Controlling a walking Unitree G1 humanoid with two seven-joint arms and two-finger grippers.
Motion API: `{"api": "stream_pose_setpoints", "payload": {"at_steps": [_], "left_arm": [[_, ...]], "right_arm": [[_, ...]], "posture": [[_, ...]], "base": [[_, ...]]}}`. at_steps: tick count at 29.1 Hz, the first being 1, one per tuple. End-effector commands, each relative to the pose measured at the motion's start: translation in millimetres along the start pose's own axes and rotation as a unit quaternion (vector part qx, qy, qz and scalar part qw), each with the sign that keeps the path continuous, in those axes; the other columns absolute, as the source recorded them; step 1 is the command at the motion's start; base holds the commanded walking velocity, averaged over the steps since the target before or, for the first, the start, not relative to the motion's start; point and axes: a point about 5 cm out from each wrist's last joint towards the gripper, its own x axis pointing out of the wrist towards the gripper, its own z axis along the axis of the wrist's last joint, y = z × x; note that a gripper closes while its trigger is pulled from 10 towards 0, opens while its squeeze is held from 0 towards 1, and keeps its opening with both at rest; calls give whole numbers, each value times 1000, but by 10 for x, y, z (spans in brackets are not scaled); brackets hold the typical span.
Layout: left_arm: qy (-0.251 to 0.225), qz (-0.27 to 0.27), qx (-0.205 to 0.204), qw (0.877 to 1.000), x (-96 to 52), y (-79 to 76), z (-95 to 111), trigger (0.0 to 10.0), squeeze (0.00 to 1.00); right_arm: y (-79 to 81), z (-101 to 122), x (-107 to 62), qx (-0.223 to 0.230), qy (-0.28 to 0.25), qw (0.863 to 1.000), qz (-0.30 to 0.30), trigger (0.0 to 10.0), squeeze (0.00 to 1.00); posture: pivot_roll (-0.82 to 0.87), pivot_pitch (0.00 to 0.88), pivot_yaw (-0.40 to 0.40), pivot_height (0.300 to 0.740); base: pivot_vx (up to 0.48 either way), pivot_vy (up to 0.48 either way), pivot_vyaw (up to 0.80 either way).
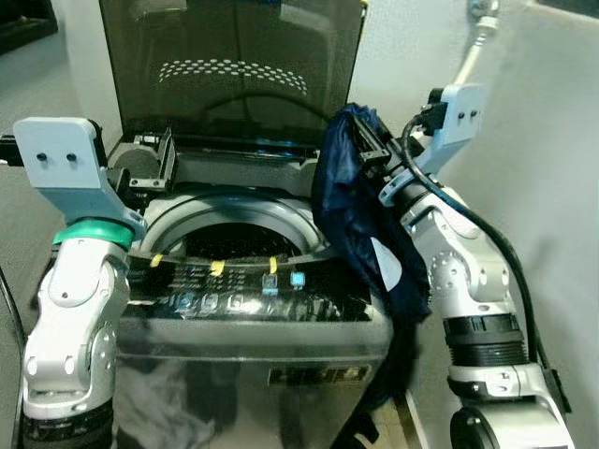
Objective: Clothes washing
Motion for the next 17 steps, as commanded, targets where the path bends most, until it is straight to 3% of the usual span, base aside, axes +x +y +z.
{"api": "stream_pose_setpoints", "payload": {"at_steps": [1,3,9,17], "left_arm": [[-2,1,1,1000,-14,25,6,10000,0],[-2,0,0,1000,-12,23,10,10000,0],[15,-38,-18,999,-34,-88,-21,10000,0],[23,-46,-23,998,-62,-126,-64,10000,0]], "right_arm": [[72,143,50,-2,-40,999,15,10000,0],[59,154,52,-1,-43,999,10,10000,0],[13,172,42,0,-49,999,-5,10000,0],[16,165,25,0,-47,999,-3,10000,0]], "posture": [[27,35,-41,740],[27,35,-41,740],[29,24,-38,740],[23,19,-39,740]], "base": [[379,0,0],[379,0,0],[0,0,0],[0,0,0]]}}
